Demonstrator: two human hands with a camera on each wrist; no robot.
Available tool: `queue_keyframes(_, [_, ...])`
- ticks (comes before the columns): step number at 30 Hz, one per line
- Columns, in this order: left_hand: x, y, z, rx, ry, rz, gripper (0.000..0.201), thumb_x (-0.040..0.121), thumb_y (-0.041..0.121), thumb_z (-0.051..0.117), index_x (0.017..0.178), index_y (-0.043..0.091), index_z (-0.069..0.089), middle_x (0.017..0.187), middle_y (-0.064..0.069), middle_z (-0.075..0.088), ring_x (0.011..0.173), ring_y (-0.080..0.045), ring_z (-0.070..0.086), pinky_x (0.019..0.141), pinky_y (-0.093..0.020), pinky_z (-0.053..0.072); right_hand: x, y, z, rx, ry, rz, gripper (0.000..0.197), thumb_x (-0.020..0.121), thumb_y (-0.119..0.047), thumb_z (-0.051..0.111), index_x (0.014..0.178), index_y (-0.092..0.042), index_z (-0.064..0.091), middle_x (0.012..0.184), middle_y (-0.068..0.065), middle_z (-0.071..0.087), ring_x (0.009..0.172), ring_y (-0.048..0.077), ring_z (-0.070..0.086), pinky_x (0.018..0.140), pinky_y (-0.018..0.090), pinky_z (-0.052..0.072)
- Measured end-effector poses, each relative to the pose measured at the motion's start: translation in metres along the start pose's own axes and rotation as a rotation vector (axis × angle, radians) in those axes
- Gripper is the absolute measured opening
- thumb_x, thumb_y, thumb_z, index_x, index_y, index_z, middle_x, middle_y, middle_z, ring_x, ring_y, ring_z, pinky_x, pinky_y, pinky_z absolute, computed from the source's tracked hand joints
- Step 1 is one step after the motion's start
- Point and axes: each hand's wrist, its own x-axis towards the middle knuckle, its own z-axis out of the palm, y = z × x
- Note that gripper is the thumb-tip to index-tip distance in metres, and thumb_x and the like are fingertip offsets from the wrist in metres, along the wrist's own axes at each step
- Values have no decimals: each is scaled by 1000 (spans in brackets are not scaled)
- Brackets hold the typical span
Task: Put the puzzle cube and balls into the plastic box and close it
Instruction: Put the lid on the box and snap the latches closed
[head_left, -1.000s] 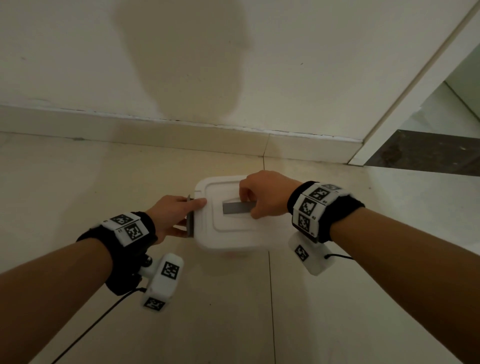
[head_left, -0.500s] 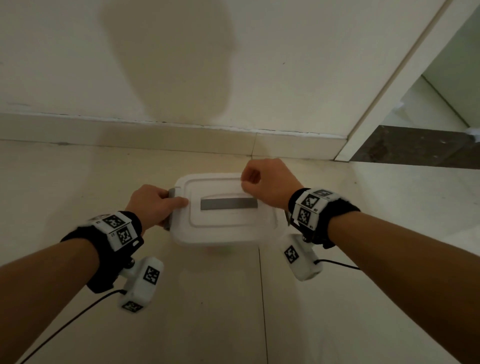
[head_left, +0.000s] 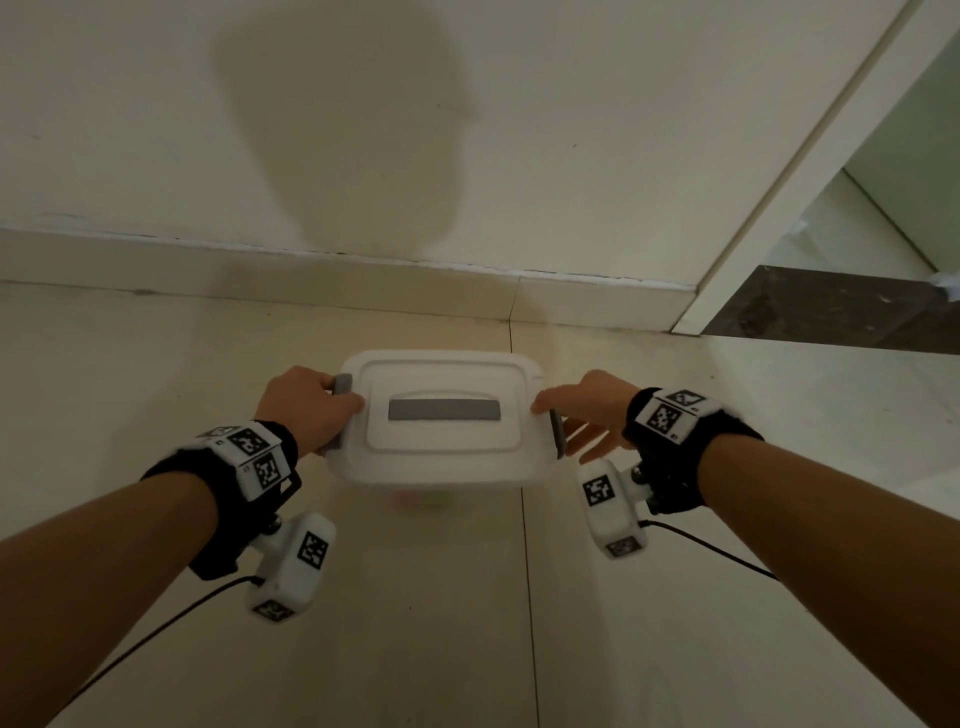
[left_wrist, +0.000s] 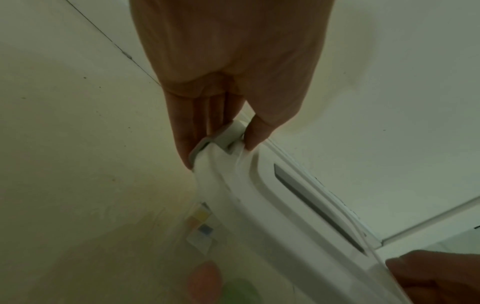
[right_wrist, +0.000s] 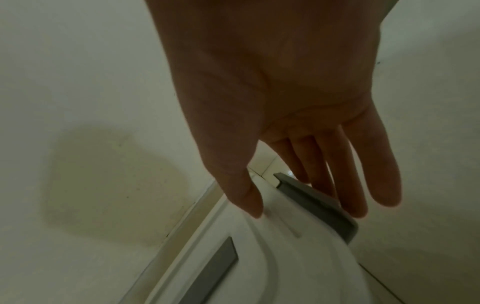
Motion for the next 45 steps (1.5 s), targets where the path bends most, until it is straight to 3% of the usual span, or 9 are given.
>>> queue_keyframes(6, [-2,1,-3,6,-27,-13,39,85,27,69,116,2,71,90,-18,74,69,-31,71,63,-37,61,-5,-4,2,-31,31,-28,46,76,-22,82,110,4,65,103,19,74,85,29,73,84,47,62])
queue_keyframes(19, [-9,9,-4,-56,-40,-68,42,86,23,69,121,0,68,97,-19,72,77,-34,71,66,-45,62,-8,-17,12,-145,131,-76,36,75,-22,78,97,5,69,82,18,75,80,33,77,72,46,65])
queue_keyframes(22, [-11,9,-7,-147,-105,-145,49,86,30,70,125,1,61,107,-19,68,86,-36,68,68,-46,61,-6,-11,9,-128,35,-19,34,79,-30,74,97,-4,62,90,13,71,79,29,72,71,40,62])
queue_keyframes(26, [-14,2,-19,-367,-333,-349,48,92,45,58,114,2,61,108,-21,66,88,-39,68,74,-49,59,-3,5,1,-25,-159,35,39,83,-27,74,110,-2,65,100,17,77,92,35,75,93,50,58])
queue_keyframes(28, [-12,3,-26,-435,-376,-349,32,96,28,55,114,2,62,102,-20,66,86,-37,66,80,-50,58,-3,6,-5,48,-188,6,42,87,-19,72,120,6,62,106,19,75,86,33,76,78,43,64])
queue_keyframes(31, [-1,14,-30,-526,-329,-335,16,97,12,49,104,3,60,93,-18,64,80,-35,63,79,-49,57,0,-5,-21,86,-188,-48,45,91,-17,68,126,10,59,115,24,72,81,30,74,56,31,63])
queue_keyframes(36, [27,45,-33,-635,-263,-314,13,99,9,49,93,6,60,95,-15,63,82,-33,61,81,-48,52,15,-43,-47,131,-47,-143,44,91,-18,68,125,9,59,113,23,72,95,38,72,89,49,59])
queue_keyframes(39, [51,64,-35,-701,-195,-283,12,99,9,51,99,4,62,103,-14,62,87,-32,60,81,-43,49,34,-61,-54,229,39,-207,39,94,-18,64,124,7,60,103,17,69,75,25,68,63,35,58])
queue_keyframes(45, [89,81,-21,-766,-57,-280,32,98,4,50,127,3,62,114,-13,63,99,-32,58,79,-40,49,72,-78,-46,309,157,-199,25,96,-15,59,108,6,61,99,21,64,65,22,59,54,31,50])
